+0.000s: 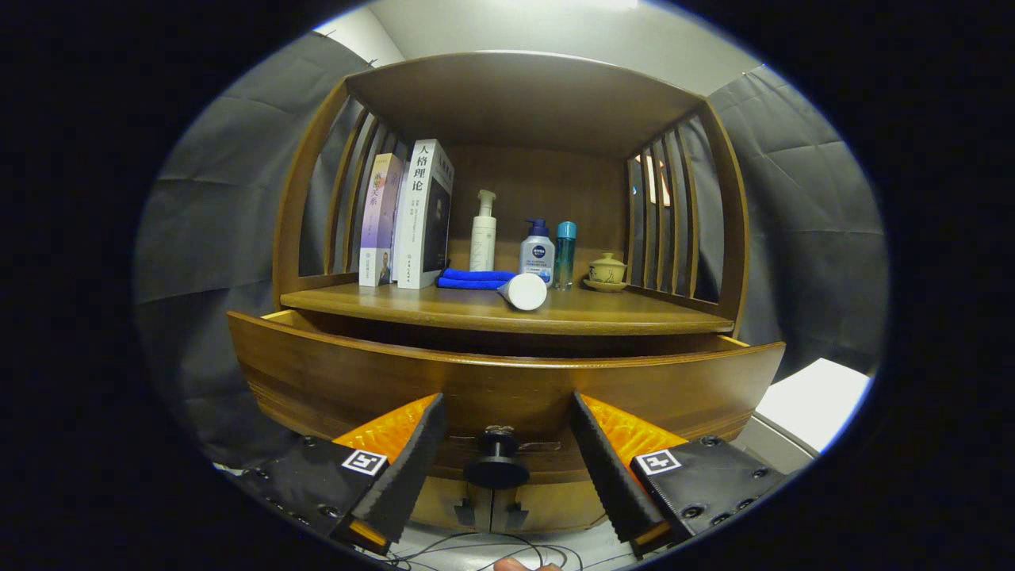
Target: Pull open the drawer, take out the items inside it, and place them on the countertop above the cabinet.
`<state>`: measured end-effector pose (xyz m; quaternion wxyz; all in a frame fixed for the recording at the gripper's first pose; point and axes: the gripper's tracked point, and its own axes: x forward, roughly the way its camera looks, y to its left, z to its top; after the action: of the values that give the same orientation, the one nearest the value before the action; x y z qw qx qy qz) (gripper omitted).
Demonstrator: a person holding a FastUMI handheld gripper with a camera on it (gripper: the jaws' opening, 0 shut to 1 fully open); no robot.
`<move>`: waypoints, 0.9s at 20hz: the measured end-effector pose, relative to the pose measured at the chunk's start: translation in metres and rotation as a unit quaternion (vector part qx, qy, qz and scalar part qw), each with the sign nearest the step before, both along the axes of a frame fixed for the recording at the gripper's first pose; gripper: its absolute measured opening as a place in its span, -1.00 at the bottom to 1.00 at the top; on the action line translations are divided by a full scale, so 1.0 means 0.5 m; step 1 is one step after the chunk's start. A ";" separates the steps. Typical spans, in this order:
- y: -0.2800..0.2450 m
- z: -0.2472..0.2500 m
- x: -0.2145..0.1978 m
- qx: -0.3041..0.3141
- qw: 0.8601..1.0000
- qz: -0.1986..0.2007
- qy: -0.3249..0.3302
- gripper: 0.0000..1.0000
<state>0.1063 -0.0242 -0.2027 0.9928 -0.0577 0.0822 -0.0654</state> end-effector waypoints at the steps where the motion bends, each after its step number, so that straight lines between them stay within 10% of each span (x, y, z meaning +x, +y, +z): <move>1: -0.002 -0.001 0.011 0.000 1.000 0.000 0.001 0.96; 18: -0.015 -0.008 0.127 -0.030 0.999 -0.003 0.018 0.95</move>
<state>0.1697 -0.0316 -0.2064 0.9888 -0.0881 0.0978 -0.0698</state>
